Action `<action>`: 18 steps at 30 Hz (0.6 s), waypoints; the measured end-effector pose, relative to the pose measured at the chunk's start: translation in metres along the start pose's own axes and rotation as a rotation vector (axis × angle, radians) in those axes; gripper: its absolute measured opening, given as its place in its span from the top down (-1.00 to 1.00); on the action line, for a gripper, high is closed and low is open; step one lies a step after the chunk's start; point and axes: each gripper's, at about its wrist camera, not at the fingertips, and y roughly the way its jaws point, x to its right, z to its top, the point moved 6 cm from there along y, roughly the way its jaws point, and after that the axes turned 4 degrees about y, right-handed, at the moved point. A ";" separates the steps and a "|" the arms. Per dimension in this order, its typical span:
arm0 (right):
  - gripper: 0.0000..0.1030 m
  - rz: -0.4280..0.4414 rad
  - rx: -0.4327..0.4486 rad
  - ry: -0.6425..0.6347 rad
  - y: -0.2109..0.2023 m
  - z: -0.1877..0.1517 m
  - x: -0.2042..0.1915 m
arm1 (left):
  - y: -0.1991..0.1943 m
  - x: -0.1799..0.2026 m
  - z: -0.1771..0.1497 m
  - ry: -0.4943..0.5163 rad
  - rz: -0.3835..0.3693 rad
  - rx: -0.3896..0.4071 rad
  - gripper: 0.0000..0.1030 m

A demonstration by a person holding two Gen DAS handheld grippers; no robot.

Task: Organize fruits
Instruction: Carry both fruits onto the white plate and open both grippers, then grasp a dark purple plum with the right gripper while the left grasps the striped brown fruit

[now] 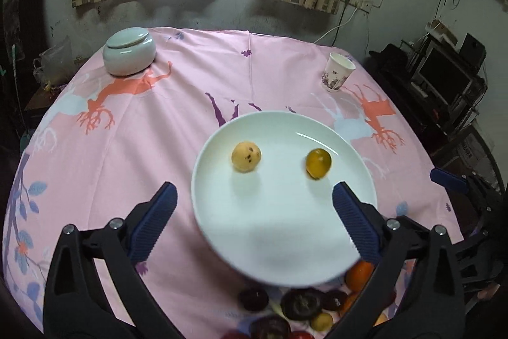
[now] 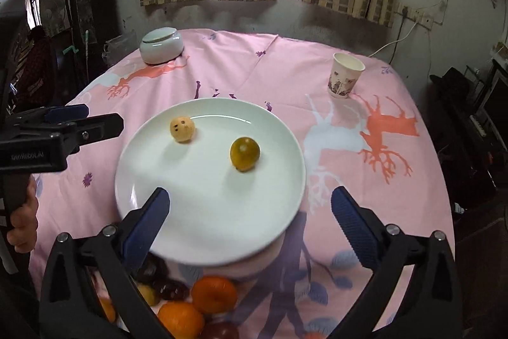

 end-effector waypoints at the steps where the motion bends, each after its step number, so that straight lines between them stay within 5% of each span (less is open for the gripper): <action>1: -0.97 -0.001 0.009 -0.006 -0.013 -0.017 -0.005 | -0.009 0.001 -0.017 -0.009 -0.008 -0.010 -0.96; 4: -0.97 -0.012 -0.002 -0.014 -0.042 -0.071 -0.021 | -0.028 0.006 -0.075 0.006 0.010 -0.072 -0.96; 10: -0.97 -0.030 -0.012 -0.005 -0.069 -0.148 -0.043 | -0.066 0.013 -0.166 0.115 0.147 -0.040 -0.96; 18: -0.97 -0.011 -0.055 0.034 -0.073 -0.170 -0.040 | -0.081 0.001 -0.198 0.098 0.161 -0.059 -0.96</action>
